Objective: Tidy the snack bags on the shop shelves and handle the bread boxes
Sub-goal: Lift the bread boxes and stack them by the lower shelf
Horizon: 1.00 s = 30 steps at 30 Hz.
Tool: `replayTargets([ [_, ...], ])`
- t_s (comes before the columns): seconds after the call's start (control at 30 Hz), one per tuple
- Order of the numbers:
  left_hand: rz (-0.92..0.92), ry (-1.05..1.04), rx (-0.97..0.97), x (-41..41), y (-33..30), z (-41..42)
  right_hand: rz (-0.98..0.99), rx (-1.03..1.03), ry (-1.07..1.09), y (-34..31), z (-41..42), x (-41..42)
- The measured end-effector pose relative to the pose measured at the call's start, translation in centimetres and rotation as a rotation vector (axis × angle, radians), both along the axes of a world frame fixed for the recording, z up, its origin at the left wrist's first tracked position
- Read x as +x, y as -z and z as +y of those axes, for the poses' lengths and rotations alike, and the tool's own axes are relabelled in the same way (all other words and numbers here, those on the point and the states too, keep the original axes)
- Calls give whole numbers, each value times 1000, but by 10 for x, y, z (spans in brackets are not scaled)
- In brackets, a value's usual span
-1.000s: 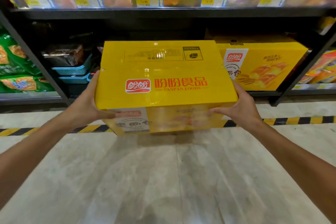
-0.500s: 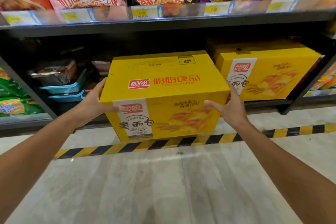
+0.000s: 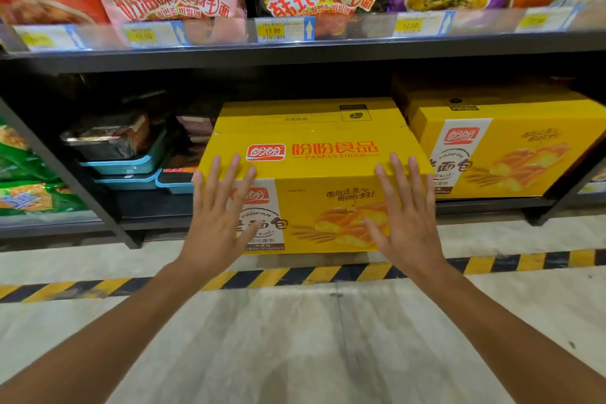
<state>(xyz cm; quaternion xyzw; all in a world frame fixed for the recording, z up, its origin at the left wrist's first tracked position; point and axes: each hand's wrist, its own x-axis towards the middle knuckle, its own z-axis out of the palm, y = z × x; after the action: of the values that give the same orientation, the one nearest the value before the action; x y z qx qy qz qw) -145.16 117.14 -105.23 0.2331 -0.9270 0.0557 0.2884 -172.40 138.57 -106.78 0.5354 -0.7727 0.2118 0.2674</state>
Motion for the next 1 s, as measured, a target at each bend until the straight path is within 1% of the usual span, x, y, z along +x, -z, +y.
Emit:
replayTargets([
  [0.13,-69,-104,-70,-18,12,-12,43,35,11,0,-10,-17],
  [0.27,-105,-104,-96,-40,10,-33,61,67,65,0,-32,-36],
  [0.43,-161,-105,-59,-71,2,-57,31,201,75,-14,-56,-68],
  [0.63,-222,-95,7,-89,-5,-82,-51,317,74,-26,-74,-83],
  [0.77,-263,-122,14,-96,-8,-92,-122,356,41,-35,-83,-85],
  [1.0,-262,-106,31,-97,-8,-93,-119,379,45,-38,-83,-85],
])
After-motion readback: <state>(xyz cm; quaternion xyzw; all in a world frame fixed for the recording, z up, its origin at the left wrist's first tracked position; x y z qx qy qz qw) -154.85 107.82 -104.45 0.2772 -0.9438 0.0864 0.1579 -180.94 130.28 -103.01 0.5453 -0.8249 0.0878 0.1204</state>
